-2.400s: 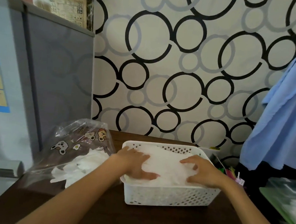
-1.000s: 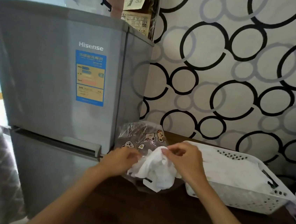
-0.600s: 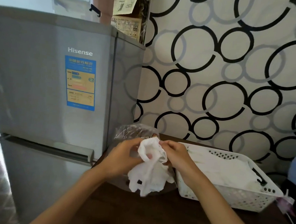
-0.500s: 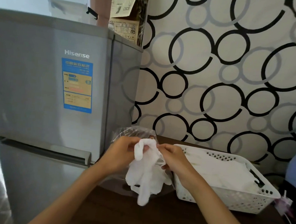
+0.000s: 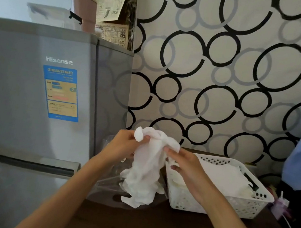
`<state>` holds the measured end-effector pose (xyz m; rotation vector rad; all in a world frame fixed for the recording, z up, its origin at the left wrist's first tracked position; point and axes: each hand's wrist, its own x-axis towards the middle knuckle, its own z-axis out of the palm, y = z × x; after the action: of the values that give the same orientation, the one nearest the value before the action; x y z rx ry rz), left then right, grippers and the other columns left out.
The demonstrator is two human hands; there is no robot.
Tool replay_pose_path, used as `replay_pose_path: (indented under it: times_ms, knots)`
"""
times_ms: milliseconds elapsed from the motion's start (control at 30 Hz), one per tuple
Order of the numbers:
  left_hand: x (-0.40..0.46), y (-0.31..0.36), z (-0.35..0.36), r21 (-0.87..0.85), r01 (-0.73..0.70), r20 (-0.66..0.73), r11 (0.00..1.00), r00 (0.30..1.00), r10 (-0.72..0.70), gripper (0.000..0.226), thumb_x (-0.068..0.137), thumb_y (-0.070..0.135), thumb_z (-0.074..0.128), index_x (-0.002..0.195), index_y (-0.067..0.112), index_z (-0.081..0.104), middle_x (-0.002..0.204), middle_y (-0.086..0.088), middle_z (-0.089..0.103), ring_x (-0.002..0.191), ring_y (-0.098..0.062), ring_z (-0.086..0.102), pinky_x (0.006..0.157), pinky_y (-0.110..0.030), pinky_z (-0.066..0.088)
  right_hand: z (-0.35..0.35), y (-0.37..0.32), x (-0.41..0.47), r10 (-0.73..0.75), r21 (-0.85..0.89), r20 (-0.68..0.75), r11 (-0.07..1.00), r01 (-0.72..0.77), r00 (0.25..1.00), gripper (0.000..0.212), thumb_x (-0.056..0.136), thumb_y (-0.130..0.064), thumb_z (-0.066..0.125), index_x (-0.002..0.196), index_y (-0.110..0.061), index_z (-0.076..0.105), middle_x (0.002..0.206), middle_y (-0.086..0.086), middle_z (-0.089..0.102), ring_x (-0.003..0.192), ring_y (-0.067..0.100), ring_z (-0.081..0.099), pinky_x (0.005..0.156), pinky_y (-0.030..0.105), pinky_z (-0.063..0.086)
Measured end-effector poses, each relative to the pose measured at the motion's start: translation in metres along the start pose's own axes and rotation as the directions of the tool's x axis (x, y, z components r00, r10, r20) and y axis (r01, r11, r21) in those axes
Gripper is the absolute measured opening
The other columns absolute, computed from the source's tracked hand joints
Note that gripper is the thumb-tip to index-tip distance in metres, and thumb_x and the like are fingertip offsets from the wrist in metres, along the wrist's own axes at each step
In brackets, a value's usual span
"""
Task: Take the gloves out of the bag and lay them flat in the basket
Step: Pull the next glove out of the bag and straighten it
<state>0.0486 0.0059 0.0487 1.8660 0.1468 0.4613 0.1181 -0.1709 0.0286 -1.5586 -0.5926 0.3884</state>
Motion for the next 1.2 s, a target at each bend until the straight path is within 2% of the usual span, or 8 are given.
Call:
replay_pose_path:
  times_ms: [167, 400, 533, 733, 867, 933, 1067, 1200]
  knots:
    - [0.0, 0.007, 0.023, -0.06, 0.003, 0.122, 0.998, 0.992, 0.004, 0.018, 0.093, 0.032, 0.058, 0.094, 0.02, 0.071, 0.092, -0.01, 0.073, 0.078, -0.016, 0.067, 0.075, -0.031, 0.053, -0.03, -0.006, 0.0, -0.078, 0.087, -0.013, 0.993, 0.079, 0.997, 0.053, 0.071, -0.037, 0.079, 0.117, -0.017, 0.063, 0.11, 0.001, 0.071, 0.107, 0.017, 0.065, 0.096, 0.04, 0.048]
    - [0.015, 0.003, 0.05, 0.017, 0.019, 0.167, 1.0, 0.986, -0.022, 0.038, 0.09, 0.041, 0.062, 0.09, 0.004, 0.07, 0.08, -0.01, 0.064, 0.073, -0.023, 0.057, 0.068, -0.035, 0.047, -0.057, -0.009, 0.0, -0.115, -0.056, -0.28, 0.993, 0.103, 0.953, 0.011, 0.089, -0.03, 0.061, 0.09, -0.026, 0.071, 0.086, -0.004, 0.068, 0.082, 0.012, 0.059, 0.076, 0.027, 0.045]
    - [0.018, 0.001, 0.06, 0.044, -0.041, 0.273, 0.998, 0.962, 0.027, 0.032, 0.096, 0.034, 0.055, 0.072, 0.015, 0.065, 0.059, 0.007, 0.059, 0.055, -0.008, 0.052, 0.052, -0.018, 0.04, -0.079, -0.018, 0.003, -0.102, -0.049, -0.376, 0.995, 0.09, 0.921, 0.01, 0.09, -0.026, 0.061, 0.088, -0.029, 0.07, 0.084, -0.013, 0.07, 0.085, 0.008, 0.063, 0.076, 0.025, 0.049]
    - [0.034, -0.009, 0.062, 0.07, -0.049, 0.35, 0.996, 0.936, 0.021, 0.023, 0.09, 0.03, 0.057, 0.105, 0.018, 0.069, 0.101, -0.009, 0.072, 0.091, -0.03, 0.069, 0.071, -0.041, 0.051, -0.096, -0.035, 0.009, -0.115, -0.181, -0.325, 0.982, 0.057, 0.939, 0.012, 0.09, -0.033, 0.058, 0.093, -0.029, 0.069, 0.099, -0.004, 0.069, 0.097, 0.017, 0.061, 0.075, 0.032, 0.047]
    - [0.037, -0.003, 0.058, -0.09, -0.137, 0.06, 0.987, 0.988, 0.143, 0.041, 0.082, -0.017, 0.044, 0.091, 0.014, 0.07, 0.101, 0.004, 0.073, 0.104, -0.02, 0.066, 0.077, -0.03, 0.052, -0.096, -0.047, 0.01, -0.206, -0.264, -0.267, 0.955, 0.134, 0.942, 0.015, 0.095, -0.025, 0.051, 0.093, -0.031, 0.065, 0.087, -0.013, 0.064, 0.08, 0.001, 0.057, 0.061, 0.019, 0.043]
    - [0.039, 0.004, 0.059, -0.121, -0.224, -0.058, 0.967, 0.974, 0.218, 0.032, 0.087, -0.003, 0.047, 0.098, 0.02, 0.067, 0.11, 0.012, 0.068, 0.109, -0.008, 0.061, 0.086, -0.027, 0.051, -0.093, -0.05, 0.012, -0.241, -0.315, -0.243, 0.936, 0.159, 0.94, 0.015, 0.098, -0.025, 0.047, 0.096, -0.028, 0.062, 0.087, -0.012, 0.061, 0.076, -0.002, 0.054, 0.057, 0.012, 0.042]
    - [0.045, 0.02, 0.077, -0.035, -0.103, 0.283, 0.994, 0.953, 0.109, 0.065, 0.078, 0.047, 0.071, 0.134, 0.034, 0.041, 0.126, 0.022, 0.053, 0.109, 0.006, 0.054, 0.089, -0.018, 0.046, -0.082, -0.055, 0.018, -0.279, -0.296, -0.187, 0.93, 0.217, 0.942, 0.019, 0.098, -0.028, 0.044, 0.086, -0.029, 0.059, 0.077, -0.011, 0.056, 0.065, -0.006, 0.051, 0.051, 0.002, 0.038]
    - [0.052, 0.023, 0.09, 0.043, -0.118, 0.304, 0.992, 0.948, 0.099, 0.041, 0.086, 0.037, 0.067, 0.123, 0.02, 0.058, 0.105, 0.002, 0.072, 0.097, -0.012, 0.067, 0.096, -0.04, 0.052, -0.085, -0.061, 0.014, -0.356, -0.317, -0.192, 0.904, 0.285, 0.915, 0.017, 0.095, -0.033, 0.052, 0.089, -0.019, 0.061, 0.07, -0.01, 0.055, 0.063, -0.002, 0.052, 0.052, 0.006, 0.04]
